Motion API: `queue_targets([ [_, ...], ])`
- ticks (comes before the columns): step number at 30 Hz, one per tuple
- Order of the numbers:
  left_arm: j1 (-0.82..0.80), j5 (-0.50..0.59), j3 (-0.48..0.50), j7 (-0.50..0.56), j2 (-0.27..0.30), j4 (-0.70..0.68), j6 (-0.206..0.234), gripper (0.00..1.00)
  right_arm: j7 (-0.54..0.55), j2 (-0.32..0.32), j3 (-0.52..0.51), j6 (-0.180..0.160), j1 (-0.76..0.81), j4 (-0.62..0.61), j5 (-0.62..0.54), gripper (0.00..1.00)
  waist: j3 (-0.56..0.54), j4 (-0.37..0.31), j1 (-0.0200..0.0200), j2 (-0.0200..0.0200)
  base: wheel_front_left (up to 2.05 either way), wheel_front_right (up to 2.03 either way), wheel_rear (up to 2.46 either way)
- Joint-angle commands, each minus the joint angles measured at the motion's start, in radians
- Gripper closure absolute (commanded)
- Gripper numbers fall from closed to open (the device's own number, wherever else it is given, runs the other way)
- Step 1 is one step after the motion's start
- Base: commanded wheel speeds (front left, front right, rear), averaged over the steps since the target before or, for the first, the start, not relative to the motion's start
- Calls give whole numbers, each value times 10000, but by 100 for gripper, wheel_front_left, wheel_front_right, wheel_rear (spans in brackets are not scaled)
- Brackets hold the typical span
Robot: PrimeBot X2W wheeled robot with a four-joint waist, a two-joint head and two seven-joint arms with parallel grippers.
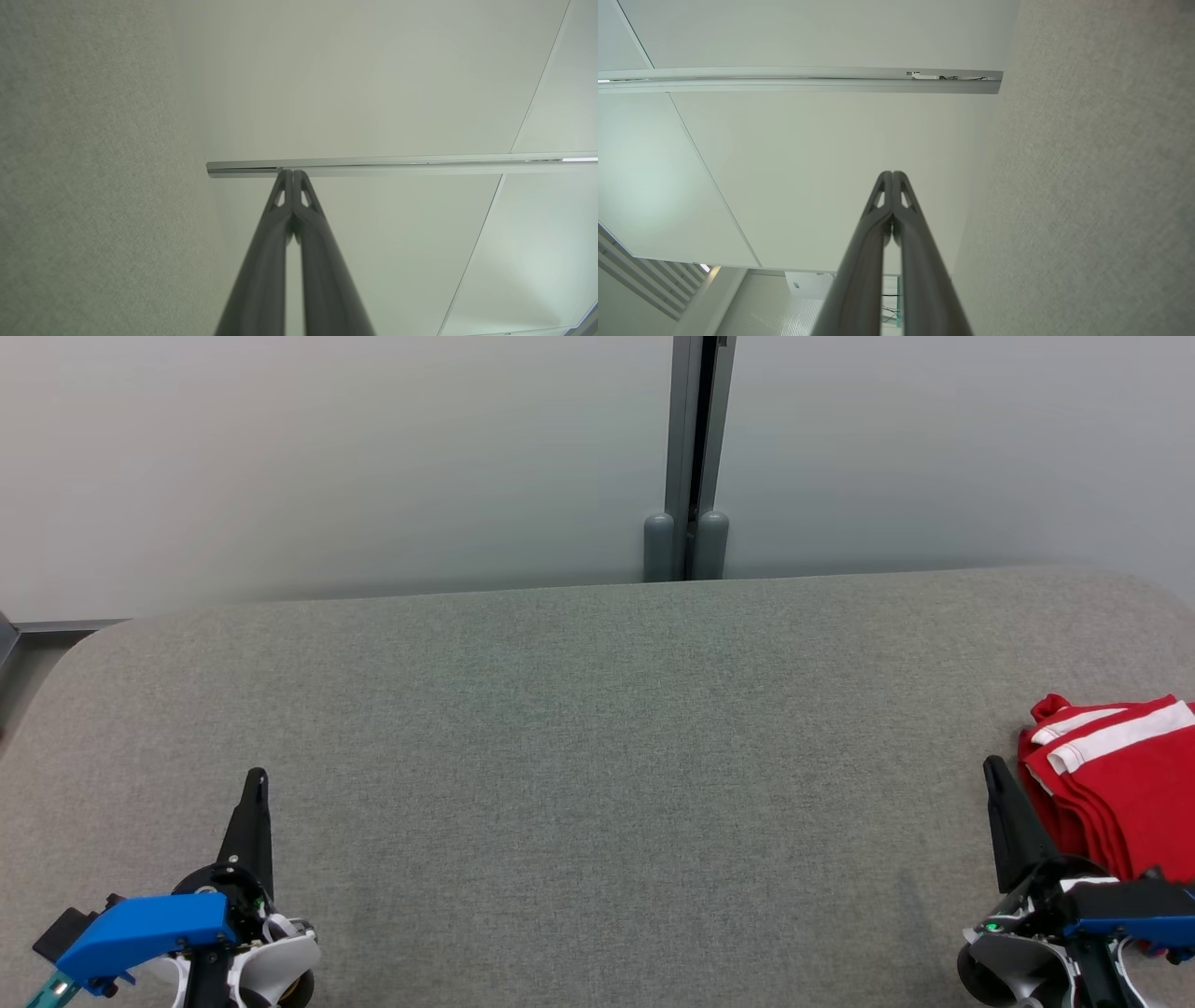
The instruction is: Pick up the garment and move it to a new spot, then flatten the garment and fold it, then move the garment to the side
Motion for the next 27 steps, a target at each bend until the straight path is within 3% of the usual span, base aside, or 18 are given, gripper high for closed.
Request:
queue_targets([
  [1, -105, -26, 14, 33, -18, -44, 14, 100, 46, -48, -23, 4, 97, -41, 29, 100, 0, 0, 0, 0, 0, 0, 0],
  [27, -105, -27, 12, 32, -18, -44, 14, 100, 45, -48, -22, 4, 98, -40, 29, 100, 0, 0, 0, 0, 0, 0, 0],
])
